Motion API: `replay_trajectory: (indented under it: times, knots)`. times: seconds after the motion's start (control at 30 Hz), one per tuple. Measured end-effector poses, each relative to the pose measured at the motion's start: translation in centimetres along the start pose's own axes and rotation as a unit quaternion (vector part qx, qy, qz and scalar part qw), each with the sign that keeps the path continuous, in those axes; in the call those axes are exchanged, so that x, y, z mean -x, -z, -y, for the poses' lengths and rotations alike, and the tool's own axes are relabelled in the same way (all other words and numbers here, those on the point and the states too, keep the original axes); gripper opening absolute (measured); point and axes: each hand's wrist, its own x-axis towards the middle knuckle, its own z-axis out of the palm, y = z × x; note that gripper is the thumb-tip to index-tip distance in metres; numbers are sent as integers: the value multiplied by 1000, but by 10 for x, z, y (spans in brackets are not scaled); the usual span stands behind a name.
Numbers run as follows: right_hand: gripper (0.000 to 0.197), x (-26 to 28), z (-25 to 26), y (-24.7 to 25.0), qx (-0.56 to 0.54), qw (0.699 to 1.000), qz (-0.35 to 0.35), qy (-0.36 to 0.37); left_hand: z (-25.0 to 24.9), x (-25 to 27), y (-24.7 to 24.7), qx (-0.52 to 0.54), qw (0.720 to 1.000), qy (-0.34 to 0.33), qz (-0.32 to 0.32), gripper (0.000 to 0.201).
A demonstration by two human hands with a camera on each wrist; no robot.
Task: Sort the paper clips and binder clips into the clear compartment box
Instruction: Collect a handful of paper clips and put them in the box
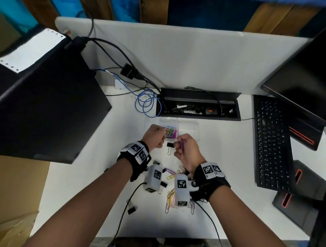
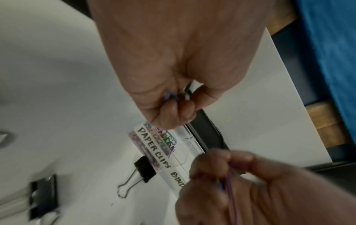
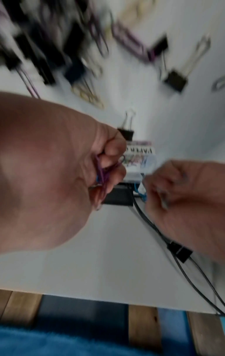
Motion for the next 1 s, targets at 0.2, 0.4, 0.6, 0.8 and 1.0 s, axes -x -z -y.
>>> replay_trajectory:
  times: [0.2, 0.4, 0.6, 0.8, 1.0]
  knots:
    - [16, -26, 23, -23, -34, 999, -15, -12, 1, -28, -4, 130, 986, 77, -76, 17]
    - [19, -34, 25, -22, -44, 998, -35, -27, -5, -19, -1, 227, 963, 78, -120, 18]
    - [23, -22, 20, -12, -7, 993, -63, 99, 4, 1, 6, 113, 982, -16, -152, 20]
    - [18, 0, -1, 47, 392, 905, -57, 156, 66, 39, 15, -352, 924, -145, 31, 15]
    - [48, 7, -44, 92, 661, 741, -82, 88, 124, 33, -3, -587, 767, -238, 105, 27]
